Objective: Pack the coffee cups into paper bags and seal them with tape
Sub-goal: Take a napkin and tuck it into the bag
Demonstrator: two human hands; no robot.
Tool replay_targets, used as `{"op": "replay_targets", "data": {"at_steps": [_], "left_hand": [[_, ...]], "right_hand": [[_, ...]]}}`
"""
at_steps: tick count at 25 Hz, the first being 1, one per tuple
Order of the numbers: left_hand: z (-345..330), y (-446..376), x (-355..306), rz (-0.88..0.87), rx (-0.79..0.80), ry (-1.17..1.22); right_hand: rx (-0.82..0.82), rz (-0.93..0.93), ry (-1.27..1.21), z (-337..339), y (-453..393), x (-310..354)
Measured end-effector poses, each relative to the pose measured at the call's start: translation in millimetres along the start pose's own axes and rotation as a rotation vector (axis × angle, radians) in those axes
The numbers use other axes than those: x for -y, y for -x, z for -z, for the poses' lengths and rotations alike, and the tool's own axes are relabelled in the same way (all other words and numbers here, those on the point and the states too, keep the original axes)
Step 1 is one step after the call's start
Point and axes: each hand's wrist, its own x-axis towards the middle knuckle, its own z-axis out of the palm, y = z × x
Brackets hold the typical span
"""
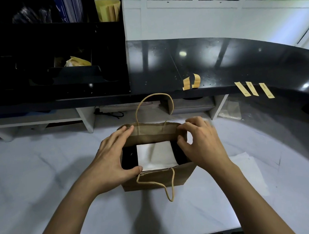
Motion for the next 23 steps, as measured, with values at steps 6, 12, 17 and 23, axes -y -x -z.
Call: {"op": "replay_targets", "data": {"at_steps": [6,12,17,23], "left_hand": [[14,11,19,0.045,-0.027,-0.006],[38,26,46,0.123,-0.055,-0.013],[61,36,65,0.167,-0.097,0.008],[80,41,87,0.209,-0.107,-0.008]], "right_hand": [[0.071,0.016,-0.086,-11,-6,28],[0.103,0.071,-0.121,-27,-18,69],[0.128,0.094,-0.124,-41,-29,101],[0.135,0.102,-0.137,-50,-35,131]]}}
